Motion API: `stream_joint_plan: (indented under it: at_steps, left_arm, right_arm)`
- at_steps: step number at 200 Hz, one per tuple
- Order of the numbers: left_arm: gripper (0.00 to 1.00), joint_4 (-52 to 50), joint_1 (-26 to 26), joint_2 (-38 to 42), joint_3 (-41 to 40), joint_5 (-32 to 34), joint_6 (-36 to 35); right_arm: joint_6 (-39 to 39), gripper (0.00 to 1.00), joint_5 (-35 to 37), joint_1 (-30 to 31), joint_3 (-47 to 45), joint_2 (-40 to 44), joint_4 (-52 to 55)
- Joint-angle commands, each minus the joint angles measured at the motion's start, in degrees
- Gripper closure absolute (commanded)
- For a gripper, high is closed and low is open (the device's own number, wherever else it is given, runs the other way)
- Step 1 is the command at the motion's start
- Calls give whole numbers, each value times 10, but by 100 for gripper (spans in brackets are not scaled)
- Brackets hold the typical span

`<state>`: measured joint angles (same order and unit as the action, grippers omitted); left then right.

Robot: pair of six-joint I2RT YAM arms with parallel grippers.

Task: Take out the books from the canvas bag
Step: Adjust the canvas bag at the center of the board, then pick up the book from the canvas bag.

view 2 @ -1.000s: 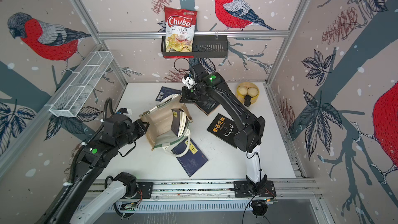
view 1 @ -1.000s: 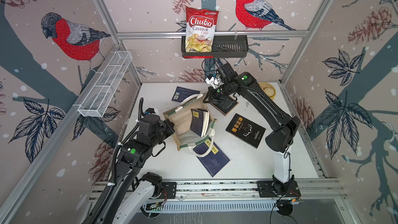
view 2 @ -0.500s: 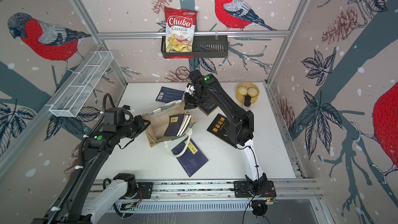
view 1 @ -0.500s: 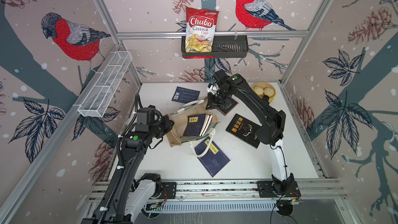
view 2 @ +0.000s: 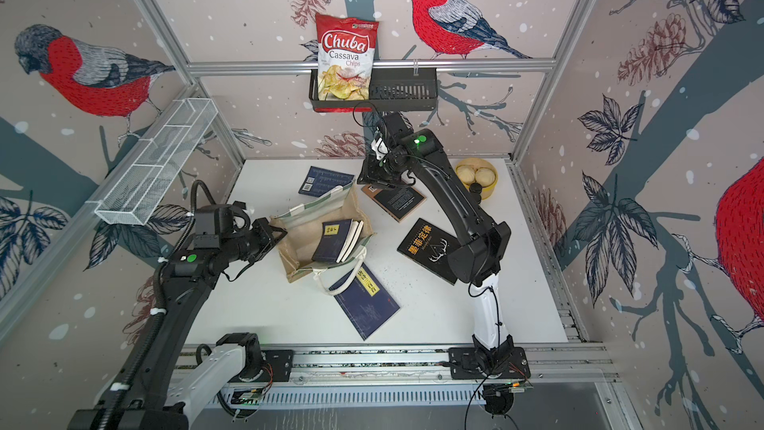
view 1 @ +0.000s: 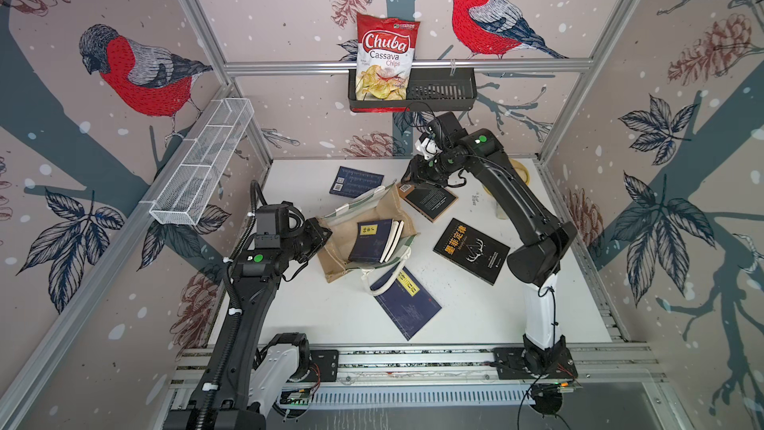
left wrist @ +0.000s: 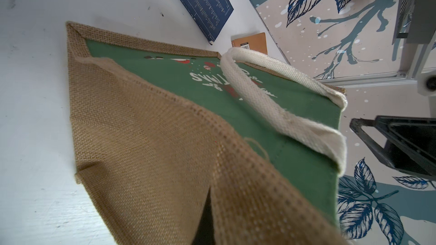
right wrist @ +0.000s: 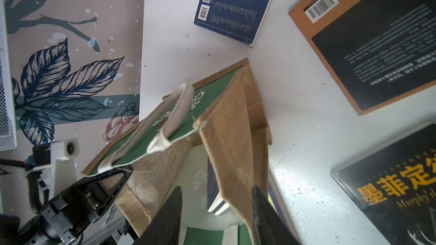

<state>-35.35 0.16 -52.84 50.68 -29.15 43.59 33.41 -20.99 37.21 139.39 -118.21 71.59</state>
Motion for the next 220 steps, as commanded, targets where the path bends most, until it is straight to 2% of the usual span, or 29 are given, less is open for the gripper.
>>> stream_joint_plan:
  at_steps: [1,29,71,124,156,220]
  left_arm:
    - [100,28,2,-7,1,-38,13]
    - [100,35,2,-21,1,-49,11]
    - [100,47,3,-29,2,-56,11]
    - [100,57,3,-22,-19,-74,12]
    - [100,63,3,-15,-30,-80,16]
    - [100,79,3,-11,-44,-96,30]
  right_arm:
    - [35,52,37,24,-11,35,39]
    - [67,52,43,82,-41,53,40]
    - [80,51,61,158,-74,20,39]
    - [73,48,74,171,-126,-25,14]
    - [80,48,90,172,-123,-40,25]
    - [93,34,116,172,-152,-48,38]
